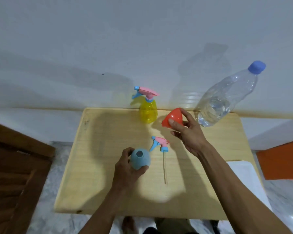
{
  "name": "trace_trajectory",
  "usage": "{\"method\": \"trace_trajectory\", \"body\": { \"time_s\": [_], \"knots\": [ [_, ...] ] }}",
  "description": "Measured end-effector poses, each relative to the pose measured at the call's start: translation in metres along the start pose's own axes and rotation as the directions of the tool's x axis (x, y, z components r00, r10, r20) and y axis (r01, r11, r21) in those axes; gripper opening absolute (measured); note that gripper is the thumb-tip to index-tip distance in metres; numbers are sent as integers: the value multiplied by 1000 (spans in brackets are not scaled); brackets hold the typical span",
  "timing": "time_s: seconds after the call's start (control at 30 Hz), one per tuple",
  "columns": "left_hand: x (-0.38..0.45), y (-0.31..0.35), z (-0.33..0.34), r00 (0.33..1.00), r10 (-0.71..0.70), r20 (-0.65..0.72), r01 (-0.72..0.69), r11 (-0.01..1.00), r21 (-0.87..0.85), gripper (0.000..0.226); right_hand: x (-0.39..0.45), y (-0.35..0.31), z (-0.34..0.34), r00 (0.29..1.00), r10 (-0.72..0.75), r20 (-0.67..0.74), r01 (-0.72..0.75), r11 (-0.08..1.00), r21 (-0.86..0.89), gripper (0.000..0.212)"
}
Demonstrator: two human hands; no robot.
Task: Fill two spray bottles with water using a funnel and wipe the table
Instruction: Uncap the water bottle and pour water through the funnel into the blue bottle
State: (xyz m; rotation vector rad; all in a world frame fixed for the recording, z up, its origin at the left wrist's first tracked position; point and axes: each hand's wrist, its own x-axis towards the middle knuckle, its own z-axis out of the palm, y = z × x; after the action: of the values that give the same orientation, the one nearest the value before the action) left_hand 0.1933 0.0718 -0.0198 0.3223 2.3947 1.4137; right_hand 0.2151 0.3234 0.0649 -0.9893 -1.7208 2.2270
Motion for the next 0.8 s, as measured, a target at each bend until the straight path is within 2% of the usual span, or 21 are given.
{"method": "trace_trajectory", "body": {
  "time_s": [0.07,0.13,0.23,0.3,0.43,0.8],
  "knots": [
    [0,-1,0,1000,12,-4,-12,1000,13,75,-25,-3,13,999,-43,-3,43,998,54,72],
    [1,-3,0,1000,21,-5,-21,1000,22,75,-46,-1,29,990,-134,-43,132,991,-31,66],
    [0,-4,0,999,36,-5,-36,999,32,74,-67,14,53,977,-214,-5,211,967,-144,67],
    [0,-6,-1,999,49,2,-49,998,38,74,-73,27,66,974,-224,26,225,961,-162,68],
    [-1,-4,-3,998,50,27,-51,998,37,70,-79,53,79,968,-250,23,247,936,-252,83],
    [-1,0,-4,999,26,27,-25,998,-54,63,-97,82,84,936,-349,-42,299,854,-426,79]
  ]
}}
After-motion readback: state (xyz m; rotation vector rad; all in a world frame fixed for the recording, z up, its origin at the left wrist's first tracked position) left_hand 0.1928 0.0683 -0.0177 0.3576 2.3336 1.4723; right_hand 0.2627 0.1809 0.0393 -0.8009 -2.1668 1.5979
